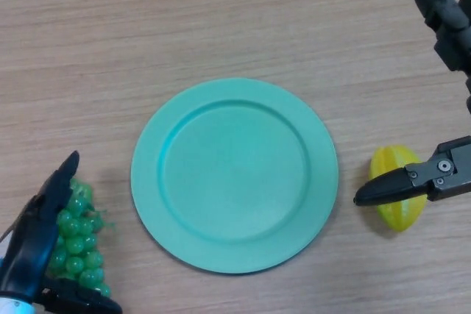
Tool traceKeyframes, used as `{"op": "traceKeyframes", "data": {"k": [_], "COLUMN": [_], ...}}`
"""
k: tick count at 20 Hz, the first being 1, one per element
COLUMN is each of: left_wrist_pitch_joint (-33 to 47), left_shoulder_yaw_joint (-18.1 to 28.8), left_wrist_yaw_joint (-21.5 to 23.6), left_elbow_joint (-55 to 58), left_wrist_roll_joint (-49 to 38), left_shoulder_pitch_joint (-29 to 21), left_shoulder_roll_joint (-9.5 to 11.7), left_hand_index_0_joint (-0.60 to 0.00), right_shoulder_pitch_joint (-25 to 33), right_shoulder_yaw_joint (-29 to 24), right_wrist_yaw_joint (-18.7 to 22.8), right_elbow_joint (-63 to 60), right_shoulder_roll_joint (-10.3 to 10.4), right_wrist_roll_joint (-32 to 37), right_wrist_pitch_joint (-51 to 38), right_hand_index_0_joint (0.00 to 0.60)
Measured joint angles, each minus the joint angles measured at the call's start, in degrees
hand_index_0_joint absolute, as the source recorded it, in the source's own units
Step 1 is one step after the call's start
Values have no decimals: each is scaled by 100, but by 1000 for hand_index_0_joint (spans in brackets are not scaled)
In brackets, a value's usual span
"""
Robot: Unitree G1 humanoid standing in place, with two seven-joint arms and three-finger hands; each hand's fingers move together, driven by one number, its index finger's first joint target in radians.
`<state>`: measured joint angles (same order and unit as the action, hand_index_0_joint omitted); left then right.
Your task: Pick up the green grapes and place it on the plate
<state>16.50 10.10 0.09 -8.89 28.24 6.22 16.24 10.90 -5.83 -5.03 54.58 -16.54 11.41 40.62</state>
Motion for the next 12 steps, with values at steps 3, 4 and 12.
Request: {"op": "traceKeyframes", "data": {"k": [3,4,12], "left_wrist_pitch_joint": [70,168,-709], "left_shoulder_yaw_joint": [-17,-48,100], "left_wrist_yaw_joint": [190,268,-594], "left_elbow_joint": [-120,-171,1457], "left_wrist_roll_joint": [45,129,-2145], "left_shoulder_pitch_joint": [-42,-75,103], "left_shoulder_roll_joint": [81,126,-229], "left_hand_index_0_joint": [-550,-600,-600], "right_shoulder_pitch_joint": [0,1,-1], "right_shoulder_yaw_joint": [-1,-1,-30], "right_wrist_yaw_joint": [0,0,11], "right_elbow_joint": [0,1,48], "right_shoulder_roll_joint": [-1,-3,-5], "right_wrist_roll_joint": [0,0,3], "right_wrist_pitch_joint": [0,0,0], "right_hand_index_0_joint": [0,0,0]}}
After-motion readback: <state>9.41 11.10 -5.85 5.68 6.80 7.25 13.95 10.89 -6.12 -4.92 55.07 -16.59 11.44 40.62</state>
